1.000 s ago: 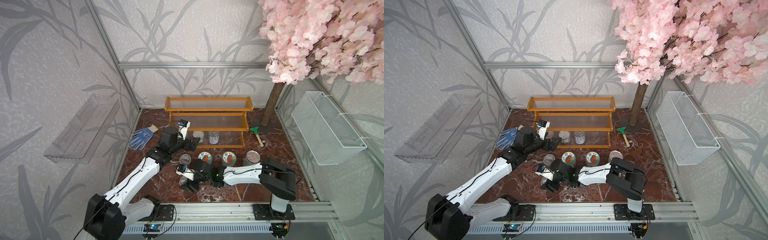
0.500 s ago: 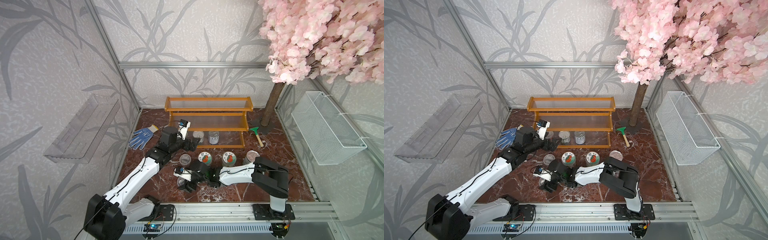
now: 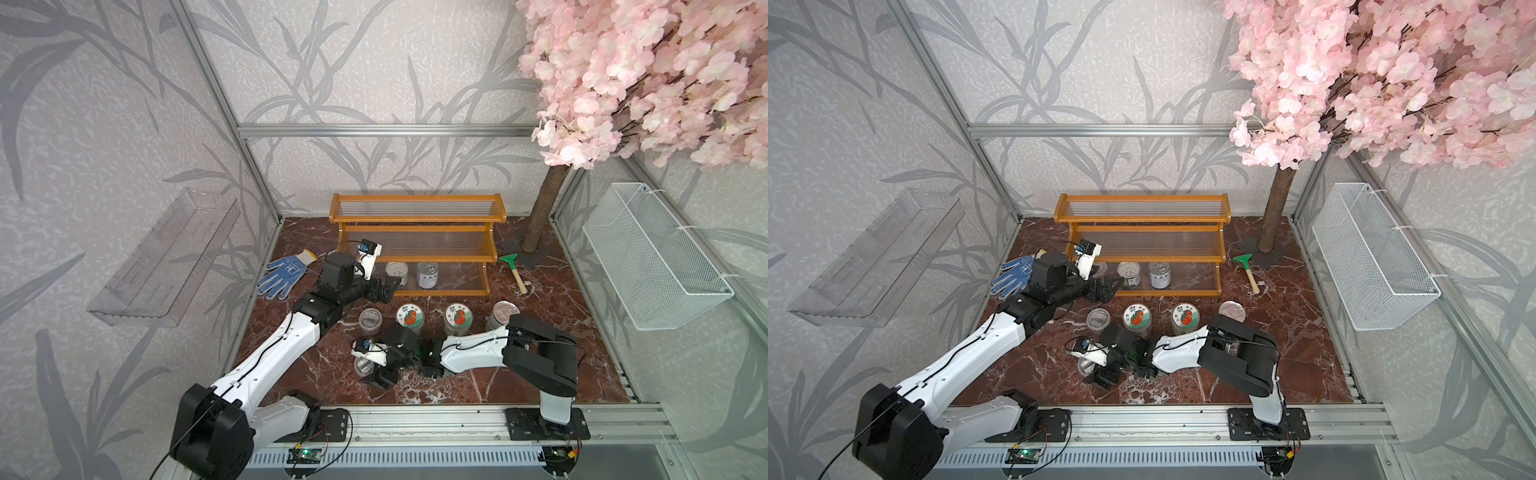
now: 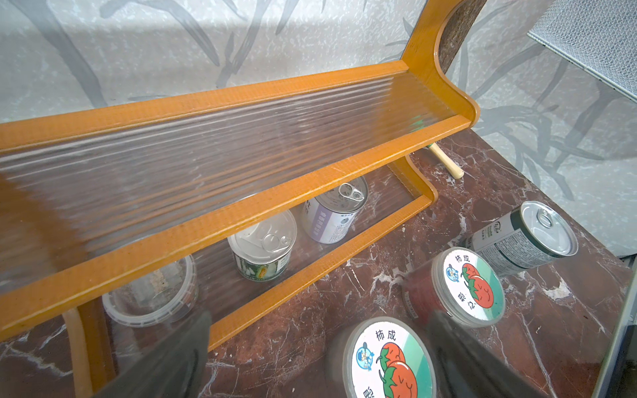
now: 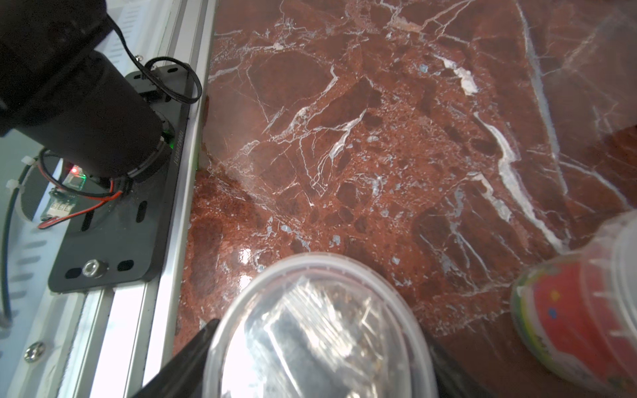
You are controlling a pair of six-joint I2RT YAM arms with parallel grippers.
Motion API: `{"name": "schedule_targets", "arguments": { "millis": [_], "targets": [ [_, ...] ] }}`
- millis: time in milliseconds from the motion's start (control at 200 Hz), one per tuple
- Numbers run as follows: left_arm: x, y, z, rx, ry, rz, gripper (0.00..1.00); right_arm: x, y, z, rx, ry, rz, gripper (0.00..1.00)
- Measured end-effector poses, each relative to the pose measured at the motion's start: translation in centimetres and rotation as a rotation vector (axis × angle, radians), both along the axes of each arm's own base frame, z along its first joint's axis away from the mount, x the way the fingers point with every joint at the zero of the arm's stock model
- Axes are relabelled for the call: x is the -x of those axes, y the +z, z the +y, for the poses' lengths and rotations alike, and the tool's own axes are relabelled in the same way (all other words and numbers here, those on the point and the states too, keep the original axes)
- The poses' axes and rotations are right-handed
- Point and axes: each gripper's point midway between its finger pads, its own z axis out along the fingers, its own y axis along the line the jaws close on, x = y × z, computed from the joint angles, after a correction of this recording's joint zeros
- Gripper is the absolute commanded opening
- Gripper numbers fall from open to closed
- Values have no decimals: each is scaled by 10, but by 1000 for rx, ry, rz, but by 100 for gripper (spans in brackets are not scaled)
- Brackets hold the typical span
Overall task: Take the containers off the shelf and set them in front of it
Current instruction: Place the container at the center of the board.
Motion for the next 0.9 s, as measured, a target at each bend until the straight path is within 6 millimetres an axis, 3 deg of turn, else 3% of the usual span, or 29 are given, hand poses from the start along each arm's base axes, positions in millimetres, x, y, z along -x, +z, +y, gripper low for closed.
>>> {"name": "schedule_targets", "arguments": {
  "millis": [290,665,900],
  "targets": [
    [3,-11,2,-3,-7,21,100,-1,9,-1,-10,-5,-9,78],
    [3,-15,3,0,-7,25,100,2,4,-7,15,-3,1,79],
    [3,-16,3,3,-9,24,100,2,4,-12,22,-8,-4,96]
  ]
}}
